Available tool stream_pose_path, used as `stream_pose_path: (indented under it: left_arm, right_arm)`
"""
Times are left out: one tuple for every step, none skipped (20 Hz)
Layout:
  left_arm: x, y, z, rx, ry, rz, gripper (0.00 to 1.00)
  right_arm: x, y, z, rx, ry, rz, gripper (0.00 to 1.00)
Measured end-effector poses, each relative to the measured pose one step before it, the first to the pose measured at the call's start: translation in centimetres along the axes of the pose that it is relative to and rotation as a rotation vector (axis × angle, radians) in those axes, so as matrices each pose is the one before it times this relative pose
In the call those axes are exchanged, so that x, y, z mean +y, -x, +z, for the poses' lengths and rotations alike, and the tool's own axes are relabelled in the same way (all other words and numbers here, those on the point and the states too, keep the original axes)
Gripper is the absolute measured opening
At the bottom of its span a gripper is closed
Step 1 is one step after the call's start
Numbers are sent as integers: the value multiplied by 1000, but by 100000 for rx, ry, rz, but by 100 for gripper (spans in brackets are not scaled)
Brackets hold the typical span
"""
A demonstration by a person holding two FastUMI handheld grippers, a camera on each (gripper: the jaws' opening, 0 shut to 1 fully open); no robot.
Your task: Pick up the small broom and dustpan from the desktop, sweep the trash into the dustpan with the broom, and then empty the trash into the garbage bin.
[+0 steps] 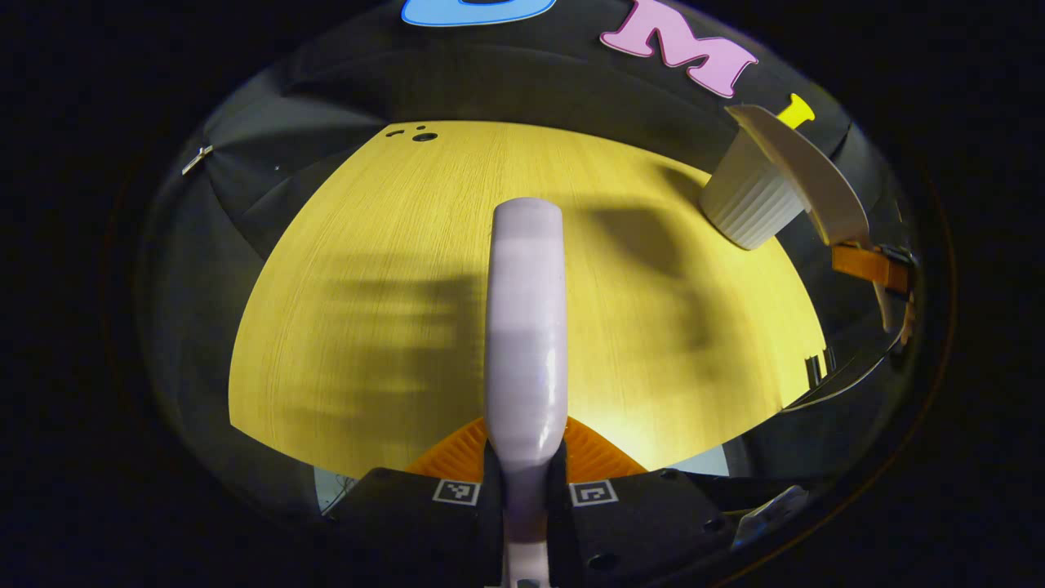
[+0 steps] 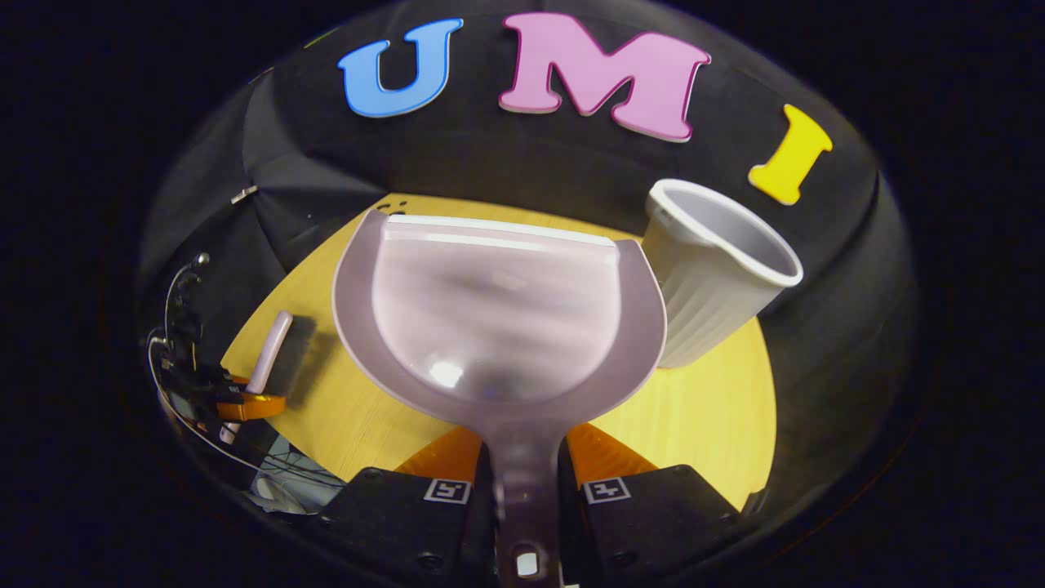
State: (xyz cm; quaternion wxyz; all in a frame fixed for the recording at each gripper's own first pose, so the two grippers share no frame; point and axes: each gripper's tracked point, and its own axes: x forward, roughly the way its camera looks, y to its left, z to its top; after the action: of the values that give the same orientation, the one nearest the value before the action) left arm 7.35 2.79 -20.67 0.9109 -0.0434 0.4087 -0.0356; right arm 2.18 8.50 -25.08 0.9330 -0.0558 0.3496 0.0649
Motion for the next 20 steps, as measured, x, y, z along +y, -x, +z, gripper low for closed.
stream_pose_path:
  left_arm:
    - [551, -735, 325, 1181, -232, 969, 27]
    - [151, -889, 277, 928, 103, 1117, 26]
    - [176, -608, 407, 630, 68, 967, 26]
    - [221, -636, 402, 772, -111, 1021, 25]
    - [289, -553, 303, 713, -411, 1344, 26]
    - [278, -601, 418, 608, -840, 1207, 25]
    - [-15, -286, 59, 1014, -1061, 977, 24]
    - [-109, -334, 96, 1079, -1011, 834, 27]
    - [-113, -386, 253, 1261, -877, 763, 26]
    - [-68, -306, 154, 1266, -1074, 884, 26]
    - [155, -545, 270, 1139, -1620, 1397, 26]
    - [215, -331, 155, 987, -1561, 1712, 26]
    - [197, -437, 288, 1295, -1713, 1753, 26]
    - [-43, -323, 121, 1550, -1030, 901, 26]
    - [-183, 39, -61, 890, -387, 638, 29]
    - [-13, 24, 115, 120, -112, 872, 28]
    - [25, -126, 86, 328, -26, 960, 27]
    - [-120, 13, 5, 629, -75, 962, 31]
    - [-118, 37, 20, 1027, -386, 685, 30]
    - [-153, -66, 130, 687, -300, 548, 30]
  right_arm:
    - [732, -1280, -1338, 3542, -660, 602, 35]
    - [122, -1542, -1239, 3560, -1084, 401, 31]
    - [206, -1437, -1162, 3250, -1398, 337, 31]
    - [151, -1365, -1054, 3290, -1608, 356, 35]
    - [433, -1103, -1201, 3236, -1445, 246, 31]
    - [-28, -756, -758, 2666, -1246, 139, 35]
    - [41, -867, -664, 2475, -794, -41, 35]
    - [-112, -784, -596, 2004, -599, -171, 35]
    - [212, -815, -396, 1279, -654, -381, 35]
    - [-244, -579, -357, 1510, -535, -488, 35]
    - [-157, -198, -20, 1328, -353, -747, 35]
    - [-255, -516, 121, -476, 795, -1011, 35]
    - [-119, -268, -216, -255, 1321, -1235, 35]
    - [-46, -304, -33, 456, 1115, 14, 35]
    - [20, -415, 80, 1149, 950, -112, 31]
    - [-147, -391, 57, 1171, 421, 127, 35]
    - [-170, -243, -68, 1180, 503, 264, 36]
    - [-50, -324, -117, 1503, 689, 854, 36]
    - [-51, -218, -449, 1714, -70, 1671, 36]
    - [244, -15, -61, 768, -889, 2532, 37]
